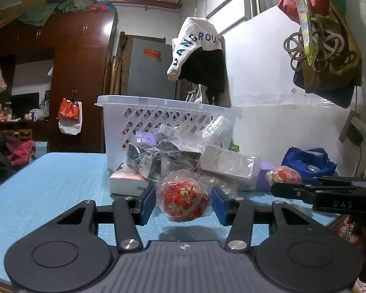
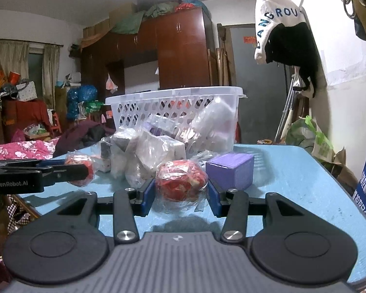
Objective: Organize objects
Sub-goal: 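Grasp a red-wrapped ball with the left gripper while the right grasps another red-wrapped ball, then carry both red-wrapped balls over the basket and open both grippers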
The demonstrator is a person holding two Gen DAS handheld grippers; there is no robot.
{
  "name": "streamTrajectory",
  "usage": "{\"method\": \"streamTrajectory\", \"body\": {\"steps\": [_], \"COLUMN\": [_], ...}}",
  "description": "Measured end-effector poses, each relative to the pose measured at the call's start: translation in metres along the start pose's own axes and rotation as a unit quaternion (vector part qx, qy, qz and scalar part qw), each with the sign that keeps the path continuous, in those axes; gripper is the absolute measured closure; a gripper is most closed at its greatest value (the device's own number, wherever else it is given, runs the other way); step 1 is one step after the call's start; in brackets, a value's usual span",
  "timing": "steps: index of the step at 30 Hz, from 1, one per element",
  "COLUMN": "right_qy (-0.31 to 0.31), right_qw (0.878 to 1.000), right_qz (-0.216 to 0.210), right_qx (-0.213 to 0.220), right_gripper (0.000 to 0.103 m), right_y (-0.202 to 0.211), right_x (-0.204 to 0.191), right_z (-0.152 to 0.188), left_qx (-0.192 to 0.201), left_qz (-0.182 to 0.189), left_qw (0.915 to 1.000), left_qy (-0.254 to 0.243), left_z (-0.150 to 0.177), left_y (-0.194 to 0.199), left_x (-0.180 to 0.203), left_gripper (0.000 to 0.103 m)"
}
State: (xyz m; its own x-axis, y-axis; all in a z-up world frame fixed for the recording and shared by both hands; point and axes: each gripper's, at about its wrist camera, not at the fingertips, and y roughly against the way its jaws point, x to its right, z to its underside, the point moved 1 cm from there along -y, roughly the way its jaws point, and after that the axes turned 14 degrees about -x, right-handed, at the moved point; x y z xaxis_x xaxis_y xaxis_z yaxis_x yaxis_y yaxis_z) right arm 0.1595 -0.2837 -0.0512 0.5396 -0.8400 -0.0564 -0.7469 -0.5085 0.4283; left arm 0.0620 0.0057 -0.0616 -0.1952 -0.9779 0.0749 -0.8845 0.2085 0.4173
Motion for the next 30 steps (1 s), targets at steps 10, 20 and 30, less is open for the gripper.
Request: {"method": "streamTrajectory", "body": {"steps": [10,20,30], "right_qy": [-0.002,-0.007,0.011], "right_qw": [1.0,0.999,0.996], "right_qz": [-0.003,-0.016,-0.068], "right_qx": [0.016,0.036,0.062], "right_gripper": [0.054,0.054,0.054], "right_y": [0.004,0.011,-0.007], "right_x": [0.003,0.009,0.014], "right_z": [-0.002,-0.015,-0.095], "left_qx": [0.009,0.024,0.05], "left_qz": [-0.003,0.004,0.016], "left_qw": [0.9999,0.9996,0.9985], "left_qy": [0.006,0.015,0.016], "left_z": [-0.001,-0.014,-0.113], "left_y": [0.004,0.013,0.007], "left_x": [-0.005,-0.015,-0.036], "left_gripper": [0.049,0.049,0.049]}}
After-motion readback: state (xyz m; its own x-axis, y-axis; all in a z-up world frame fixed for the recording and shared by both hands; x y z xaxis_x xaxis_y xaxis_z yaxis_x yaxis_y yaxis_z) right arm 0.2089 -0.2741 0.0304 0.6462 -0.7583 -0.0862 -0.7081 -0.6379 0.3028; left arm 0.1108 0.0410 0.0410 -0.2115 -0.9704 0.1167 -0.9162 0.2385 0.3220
